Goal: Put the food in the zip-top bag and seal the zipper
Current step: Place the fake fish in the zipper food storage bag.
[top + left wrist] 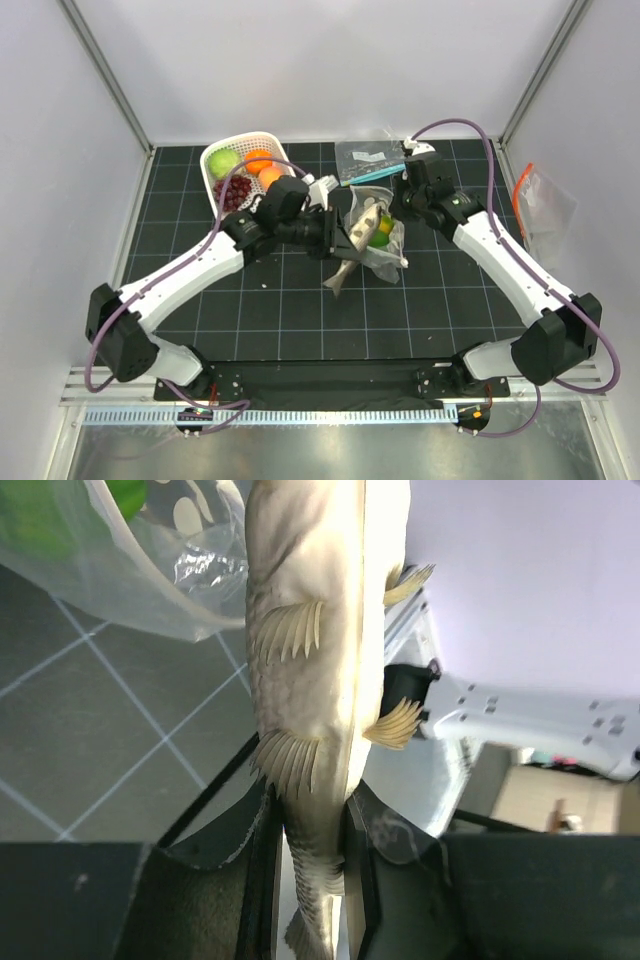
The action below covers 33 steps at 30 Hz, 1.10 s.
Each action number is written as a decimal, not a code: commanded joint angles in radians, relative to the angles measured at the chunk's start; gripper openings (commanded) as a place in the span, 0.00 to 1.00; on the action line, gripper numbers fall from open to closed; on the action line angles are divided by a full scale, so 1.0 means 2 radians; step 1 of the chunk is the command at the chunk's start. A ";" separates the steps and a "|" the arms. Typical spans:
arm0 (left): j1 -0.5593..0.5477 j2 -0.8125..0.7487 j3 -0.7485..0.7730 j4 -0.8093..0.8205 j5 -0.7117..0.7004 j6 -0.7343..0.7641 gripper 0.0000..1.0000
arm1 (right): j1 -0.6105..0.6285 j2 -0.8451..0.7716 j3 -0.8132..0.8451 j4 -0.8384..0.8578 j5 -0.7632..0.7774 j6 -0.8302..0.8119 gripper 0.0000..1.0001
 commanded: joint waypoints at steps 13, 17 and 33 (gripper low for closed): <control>0.003 0.132 0.132 -0.031 -0.030 -0.129 0.09 | -0.002 -0.054 -0.027 0.034 0.033 0.007 0.01; 0.008 0.159 0.168 -0.064 -0.062 -0.107 0.21 | -0.002 -0.061 -0.041 0.050 0.025 0.014 0.01; 0.025 0.159 0.263 -0.159 -0.067 -0.006 1.00 | -0.002 -0.065 -0.060 0.066 0.002 0.032 0.01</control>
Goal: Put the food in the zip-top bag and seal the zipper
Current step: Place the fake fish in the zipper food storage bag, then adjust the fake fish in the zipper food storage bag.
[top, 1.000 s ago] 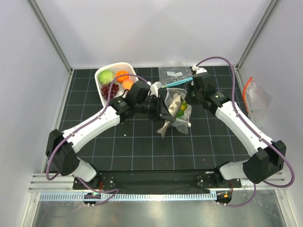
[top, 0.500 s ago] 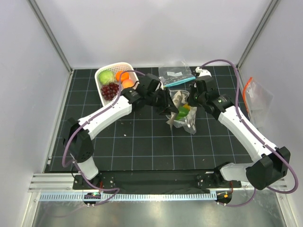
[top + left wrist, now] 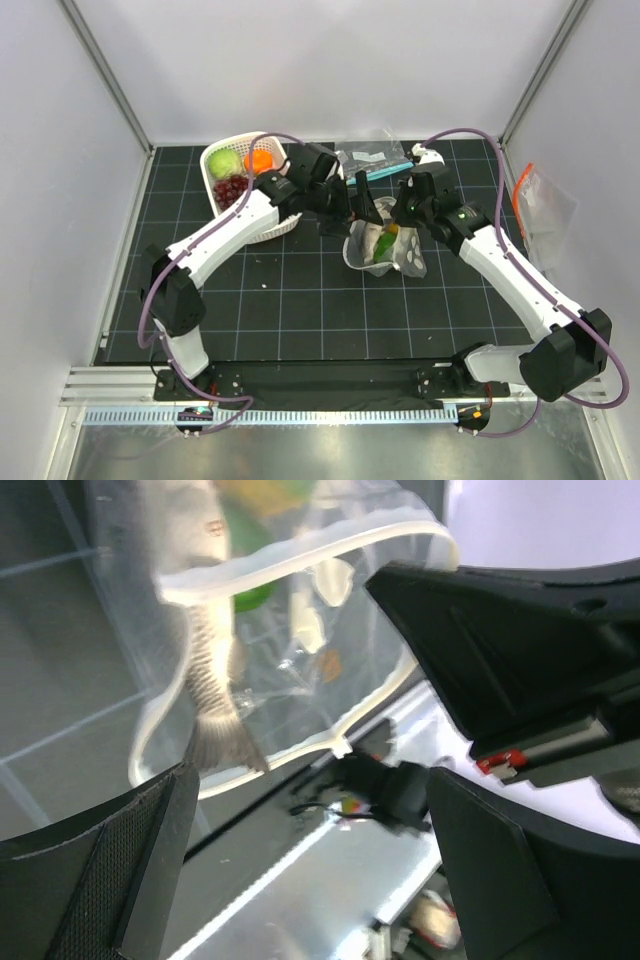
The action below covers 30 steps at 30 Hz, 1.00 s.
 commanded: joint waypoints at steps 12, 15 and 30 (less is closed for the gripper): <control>-0.005 -0.077 -0.064 -0.060 -0.160 0.107 1.00 | -0.002 -0.017 0.007 0.023 -0.012 0.018 0.01; -0.022 -0.092 -0.111 -0.001 -0.181 0.098 1.00 | -0.003 -0.015 0.011 0.022 -0.013 0.020 0.01; -0.033 -0.055 -0.061 0.072 -0.191 0.099 0.00 | -0.002 -0.013 0.010 0.010 -0.019 0.019 0.01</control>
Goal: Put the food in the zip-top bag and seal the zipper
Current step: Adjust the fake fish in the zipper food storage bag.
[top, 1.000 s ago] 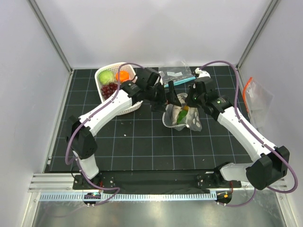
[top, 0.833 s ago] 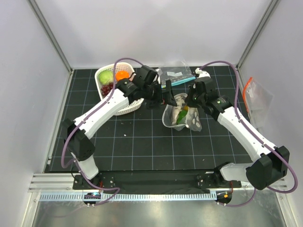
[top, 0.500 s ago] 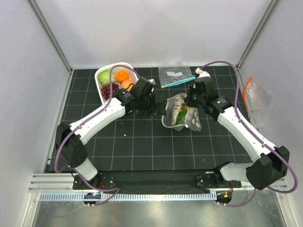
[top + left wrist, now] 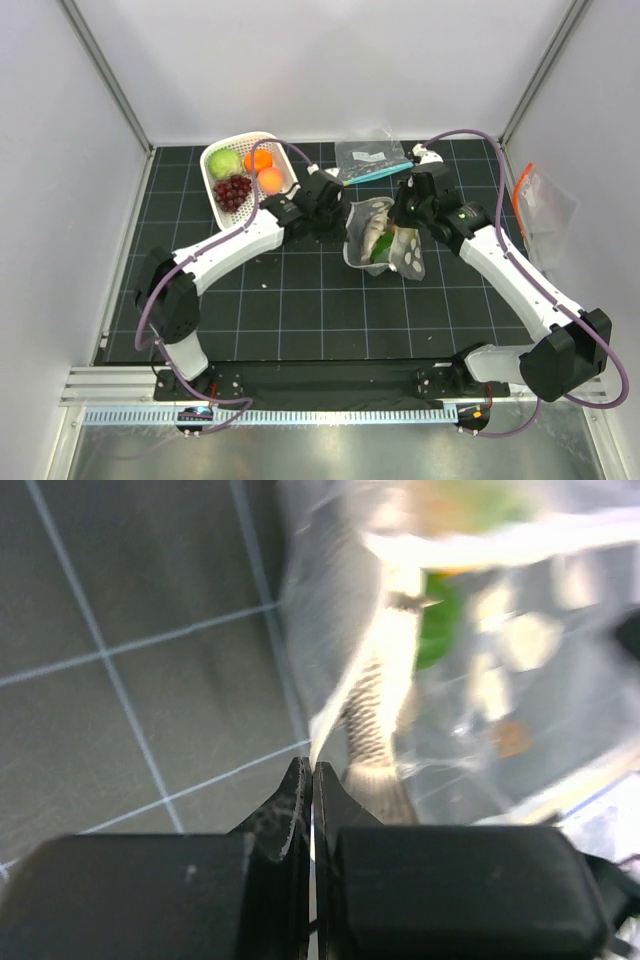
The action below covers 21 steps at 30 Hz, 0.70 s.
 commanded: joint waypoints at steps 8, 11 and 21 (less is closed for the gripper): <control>-0.006 -0.035 0.184 -0.070 0.022 0.025 0.00 | -0.008 0.000 0.010 -0.025 0.046 -0.015 0.01; 0.000 -0.016 0.171 -0.082 0.013 0.031 0.00 | -0.010 -0.001 0.036 -0.046 0.036 -0.017 0.01; 0.020 -0.007 0.182 -0.100 0.027 0.038 0.00 | -0.005 0.020 0.138 -0.107 0.018 -0.019 0.01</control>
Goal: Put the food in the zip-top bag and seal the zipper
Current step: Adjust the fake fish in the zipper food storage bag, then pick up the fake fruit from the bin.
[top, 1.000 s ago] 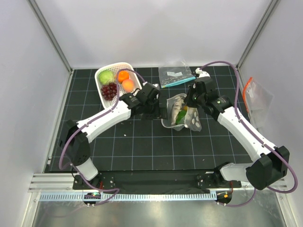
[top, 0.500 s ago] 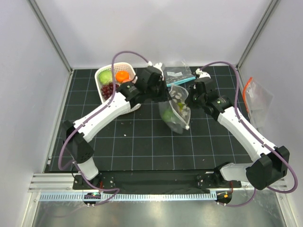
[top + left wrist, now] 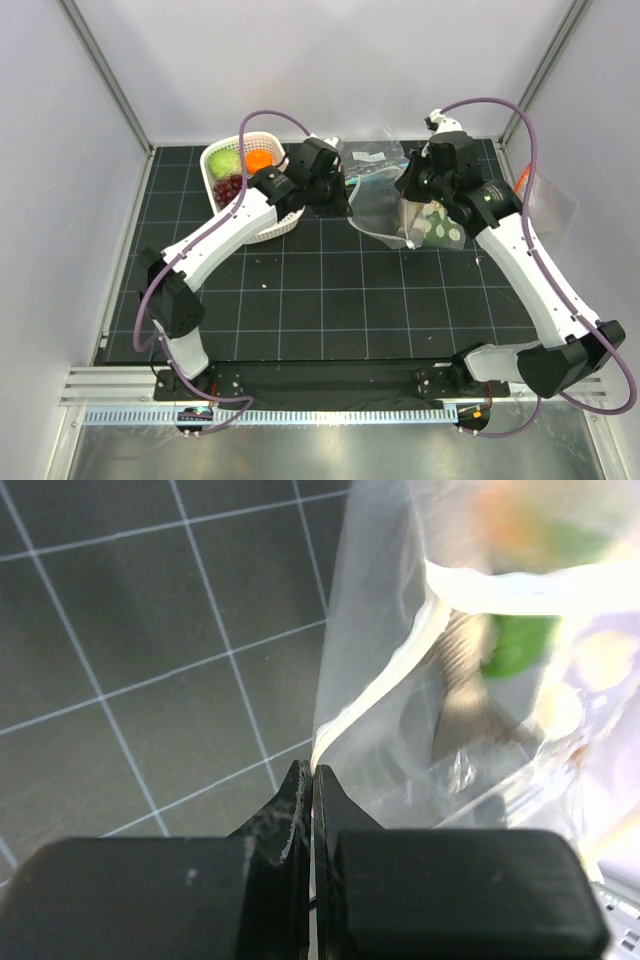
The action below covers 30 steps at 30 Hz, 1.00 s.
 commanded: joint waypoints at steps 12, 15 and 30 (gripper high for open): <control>0.007 -0.011 -0.006 0.004 0.009 0.038 0.00 | 0.002 -0.006 -0.101 0.010 0.033 -0.025 0.01; 0.010 -0.009 -0.007 0.005 0.018 0.042 0.02 | 0.002 -0.004 -0.110 0.015 0.024 -0.025 0.01; 0.117 -0.089 -0.041 -0.007 -0.018 0.092 1.00 | 0.002 -0.009 -0.099 0.019 0.024 -0.025 0.01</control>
